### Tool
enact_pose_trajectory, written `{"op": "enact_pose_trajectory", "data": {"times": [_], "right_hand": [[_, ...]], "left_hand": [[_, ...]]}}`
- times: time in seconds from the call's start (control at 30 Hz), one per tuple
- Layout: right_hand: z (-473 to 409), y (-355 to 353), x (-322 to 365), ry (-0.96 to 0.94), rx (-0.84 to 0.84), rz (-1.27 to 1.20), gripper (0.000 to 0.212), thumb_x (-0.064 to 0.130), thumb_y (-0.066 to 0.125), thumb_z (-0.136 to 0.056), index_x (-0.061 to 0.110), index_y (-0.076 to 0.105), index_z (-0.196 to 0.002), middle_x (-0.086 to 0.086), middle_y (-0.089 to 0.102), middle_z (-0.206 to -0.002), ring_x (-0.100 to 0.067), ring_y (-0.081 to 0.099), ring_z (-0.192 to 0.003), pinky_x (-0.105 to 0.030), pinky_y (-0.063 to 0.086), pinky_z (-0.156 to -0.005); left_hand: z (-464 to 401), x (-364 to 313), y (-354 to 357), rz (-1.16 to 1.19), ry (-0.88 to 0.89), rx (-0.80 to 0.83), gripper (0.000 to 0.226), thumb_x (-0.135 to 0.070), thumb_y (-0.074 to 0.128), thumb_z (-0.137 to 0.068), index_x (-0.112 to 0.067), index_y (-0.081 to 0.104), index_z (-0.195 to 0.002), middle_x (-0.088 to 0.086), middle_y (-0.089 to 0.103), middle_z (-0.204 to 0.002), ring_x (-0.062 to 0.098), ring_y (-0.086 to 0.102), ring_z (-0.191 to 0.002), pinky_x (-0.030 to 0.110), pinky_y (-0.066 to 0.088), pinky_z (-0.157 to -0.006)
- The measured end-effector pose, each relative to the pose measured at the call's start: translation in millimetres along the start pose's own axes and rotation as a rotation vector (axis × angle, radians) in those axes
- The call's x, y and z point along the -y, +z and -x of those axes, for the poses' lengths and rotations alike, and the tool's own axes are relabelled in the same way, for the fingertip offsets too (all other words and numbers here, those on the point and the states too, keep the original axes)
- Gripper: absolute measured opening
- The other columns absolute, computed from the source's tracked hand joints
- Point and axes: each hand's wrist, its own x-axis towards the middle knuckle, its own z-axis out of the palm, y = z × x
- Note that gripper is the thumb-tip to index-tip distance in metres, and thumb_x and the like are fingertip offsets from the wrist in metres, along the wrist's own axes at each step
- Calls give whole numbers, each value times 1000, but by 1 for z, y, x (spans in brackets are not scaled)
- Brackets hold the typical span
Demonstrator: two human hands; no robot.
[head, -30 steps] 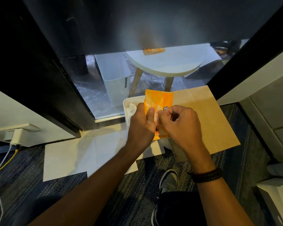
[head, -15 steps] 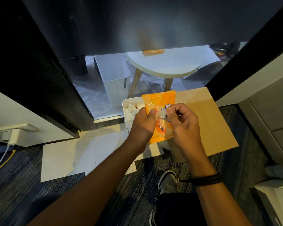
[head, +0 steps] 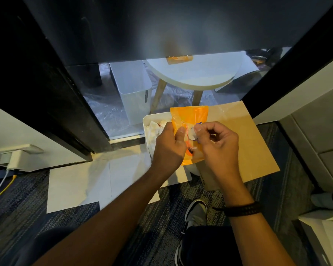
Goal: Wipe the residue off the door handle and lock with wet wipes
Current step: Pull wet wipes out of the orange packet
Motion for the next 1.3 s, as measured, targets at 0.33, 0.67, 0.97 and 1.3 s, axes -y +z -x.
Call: {"op": "enact_pose_trajectory", "data": {"times": [0.33, 0.67, 0.97, 1.3], "right_hand": [[3, -6, 4, 107, -103, -384, 6, 7, 70, -97, 9, 72, -92, -3, 72, -86, -15, 63, -81, -31, 56, -77], [-13, -26, 5, -228, 68, 473, 16, 15, 85, -81, 20, 78, -94, 8, 67, -91, 3, 53, -81, -14, 42, -72], [-15, -22, -8, -225, 126, 514, 8, 17, 67, -99, 15, 69, -92, 3, 65, -91, -17, 55, -88, -32, 41, -75], [-10, -24, -2, -185, -1, 269, 8, 22, 62, -105, 19, 65, -98, 2, 65, -98, -20, 62, -97, -34, 51, -83]], "left_hand": [[-11, -17, 2, 252, -366, 146, 18, -40, 50, -113, -29, 60, -104, 4, 70, -119, 25, 69, -108, 44, 60, -95], [-3, 5, 1, -137, 207, -98, 34, -50, 47, -103, -17, 54, -100, -3, 62, -76, 14, 60, -69, 48, 54, -62], [-3, 13, 12, -106, 88, -15, 43, -51, 47, -97, -9, 52, -93, 6, 56, -72, 24, 55, -67, 50, 51, -65], [-15, 5, 17, 47, -125, 61, 51, -59, 52, -96, -11, 64, -105, 15, 74, -98, 35, 73, -87, 61, 62, -78]]}}
